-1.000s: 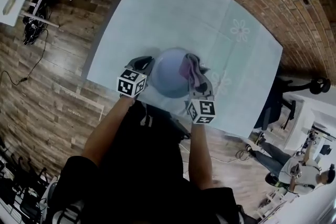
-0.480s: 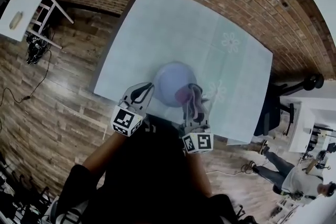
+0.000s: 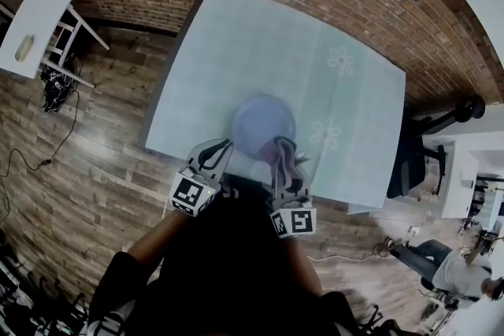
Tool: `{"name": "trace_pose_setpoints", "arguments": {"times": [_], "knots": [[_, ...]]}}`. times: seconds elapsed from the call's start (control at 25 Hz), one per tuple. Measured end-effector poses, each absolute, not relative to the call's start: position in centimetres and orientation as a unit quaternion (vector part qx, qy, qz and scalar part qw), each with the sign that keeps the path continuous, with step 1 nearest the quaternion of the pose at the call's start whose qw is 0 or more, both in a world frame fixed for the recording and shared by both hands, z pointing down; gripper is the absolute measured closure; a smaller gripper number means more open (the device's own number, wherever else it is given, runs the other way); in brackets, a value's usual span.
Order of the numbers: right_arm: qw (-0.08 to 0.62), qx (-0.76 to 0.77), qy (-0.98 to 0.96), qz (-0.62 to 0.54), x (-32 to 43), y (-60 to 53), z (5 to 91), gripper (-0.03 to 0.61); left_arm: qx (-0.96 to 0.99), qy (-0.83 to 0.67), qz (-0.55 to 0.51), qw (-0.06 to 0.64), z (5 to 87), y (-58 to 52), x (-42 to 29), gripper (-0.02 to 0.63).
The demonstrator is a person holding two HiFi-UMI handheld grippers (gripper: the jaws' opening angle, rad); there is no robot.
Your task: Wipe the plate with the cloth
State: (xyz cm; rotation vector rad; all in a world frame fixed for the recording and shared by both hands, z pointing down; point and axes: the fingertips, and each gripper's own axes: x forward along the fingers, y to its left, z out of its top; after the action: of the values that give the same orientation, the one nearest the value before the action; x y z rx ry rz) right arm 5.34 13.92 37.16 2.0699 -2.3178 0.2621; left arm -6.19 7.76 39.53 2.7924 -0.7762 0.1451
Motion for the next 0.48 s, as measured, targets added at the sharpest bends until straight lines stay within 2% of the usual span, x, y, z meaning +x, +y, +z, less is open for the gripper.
{"name": "trace_pose_setpoints", "arguments": {"times": [0.48], "knots": [[0.023, 0.66, -0.747, 0.073, 4.51, 13.64, 36.92, 0.515, 0.957, -0.261, 0.042, 0.115, 38.63, 7.58, -6.03, 0.566]]}}
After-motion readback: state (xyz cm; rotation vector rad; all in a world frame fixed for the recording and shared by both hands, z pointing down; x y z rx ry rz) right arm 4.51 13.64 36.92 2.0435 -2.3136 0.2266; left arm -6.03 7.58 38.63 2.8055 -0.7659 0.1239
